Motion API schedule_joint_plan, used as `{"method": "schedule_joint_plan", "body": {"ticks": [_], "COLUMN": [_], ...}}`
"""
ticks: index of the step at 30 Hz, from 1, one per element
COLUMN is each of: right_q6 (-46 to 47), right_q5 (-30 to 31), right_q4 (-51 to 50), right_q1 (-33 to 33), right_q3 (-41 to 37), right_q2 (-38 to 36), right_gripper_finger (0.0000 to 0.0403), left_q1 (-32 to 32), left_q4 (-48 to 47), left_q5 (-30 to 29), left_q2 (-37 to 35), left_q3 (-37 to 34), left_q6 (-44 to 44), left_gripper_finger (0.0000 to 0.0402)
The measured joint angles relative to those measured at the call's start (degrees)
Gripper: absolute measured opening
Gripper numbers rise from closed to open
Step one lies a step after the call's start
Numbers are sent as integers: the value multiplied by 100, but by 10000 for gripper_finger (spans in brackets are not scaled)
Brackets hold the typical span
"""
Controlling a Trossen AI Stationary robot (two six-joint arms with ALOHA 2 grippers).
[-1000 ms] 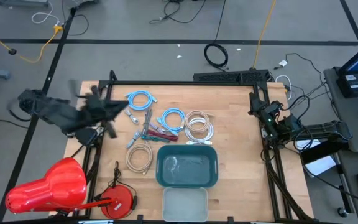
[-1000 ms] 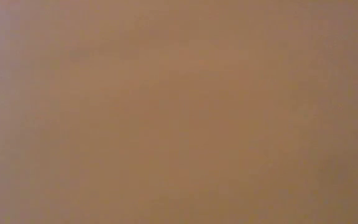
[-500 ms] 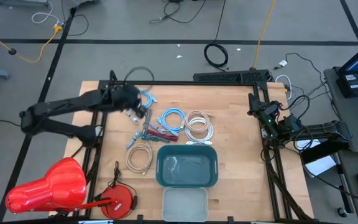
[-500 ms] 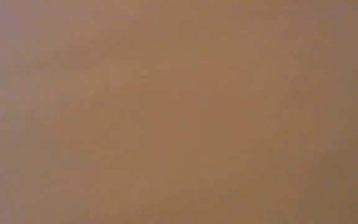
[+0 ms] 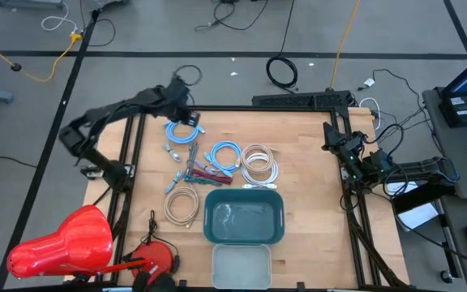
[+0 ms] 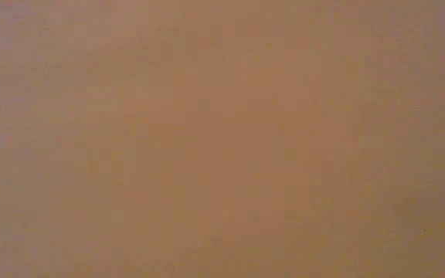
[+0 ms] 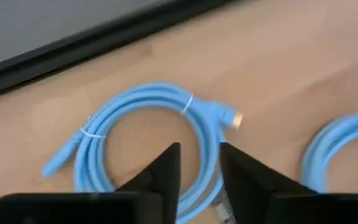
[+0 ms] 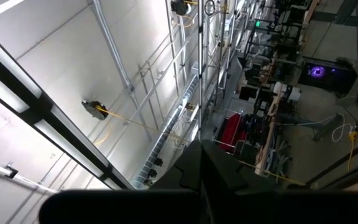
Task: Pick & Place USB Port
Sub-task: Put the top blue HDMI cable into the blue bin
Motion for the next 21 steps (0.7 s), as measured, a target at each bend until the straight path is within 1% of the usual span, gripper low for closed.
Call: {"method": "schedule_joint_plan", "body": {"ticks": [5,7,9,12,14,16,17,19,21], "right_q6": [-30,-48,-44,-44,-44,-28,1,54,101], "right_q5": [2,2,2,1,0,0,-2,-32,-131], "right_q4": [-24,-46,-63,-67,-66,-76,-69,-76,-65], "right_q1": [-1,0,0,0,0,0,0,-2,-1], "right_q3": [0,0,0,0,0,0,0,0,0], "right_q2": [2,2,2,2,16,41,66,113,174], "right_gripper_finger": [0,0,0,0,0,0,0,0,0], "left_q1": [-301,-283,-122,186,321,394,403,403,360], "left_q4": [-789,-954,-1104,-1208,-1180,-1182,-1184,-1188,-1249], "left_q5": [-1142,-1352,-1168,-481,-129,7,9,20,-74], "left_q2": [769,1049,1335,1743,1990,2176,2235,2272,2232], "left_q3": [879,1171,1407,1564,1606,1643,1651,1651,1656], "left_q6": [1286,1252,620,-500,-731,-655,-462,176,1007], "left_gripper_finger": [211,232,244,250,250,250,250,250,250]}}
